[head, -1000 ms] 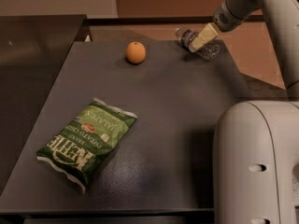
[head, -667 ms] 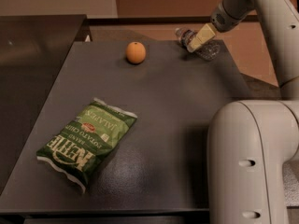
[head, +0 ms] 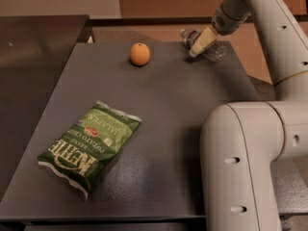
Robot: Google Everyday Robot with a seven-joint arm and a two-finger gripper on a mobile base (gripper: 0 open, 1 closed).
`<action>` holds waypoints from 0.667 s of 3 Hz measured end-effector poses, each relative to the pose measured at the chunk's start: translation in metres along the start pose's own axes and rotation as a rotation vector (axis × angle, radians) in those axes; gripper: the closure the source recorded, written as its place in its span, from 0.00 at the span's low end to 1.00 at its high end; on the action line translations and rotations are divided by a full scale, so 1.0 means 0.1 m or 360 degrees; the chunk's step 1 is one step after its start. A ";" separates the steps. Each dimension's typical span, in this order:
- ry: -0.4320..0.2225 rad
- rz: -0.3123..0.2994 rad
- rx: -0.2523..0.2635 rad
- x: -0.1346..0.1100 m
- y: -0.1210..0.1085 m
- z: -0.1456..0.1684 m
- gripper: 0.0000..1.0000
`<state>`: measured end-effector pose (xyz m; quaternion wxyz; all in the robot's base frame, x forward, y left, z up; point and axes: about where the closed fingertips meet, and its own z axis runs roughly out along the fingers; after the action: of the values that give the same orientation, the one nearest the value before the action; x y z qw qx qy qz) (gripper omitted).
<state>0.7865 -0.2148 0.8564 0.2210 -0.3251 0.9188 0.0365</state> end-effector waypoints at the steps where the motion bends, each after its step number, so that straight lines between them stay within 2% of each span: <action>1: 0.0128 0.0029 0.0004 0.09 0.05 0.07 0.17; 2: 0.0193 0.0048 0.0028 0.13 0.07 0.01 0.41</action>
Offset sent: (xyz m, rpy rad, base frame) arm 0.0069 -0.0274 0.0316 -0.1214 0.1689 -0.0672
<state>0.7731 -0.2168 0.8494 0.1671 -0.3108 0.9356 0.0119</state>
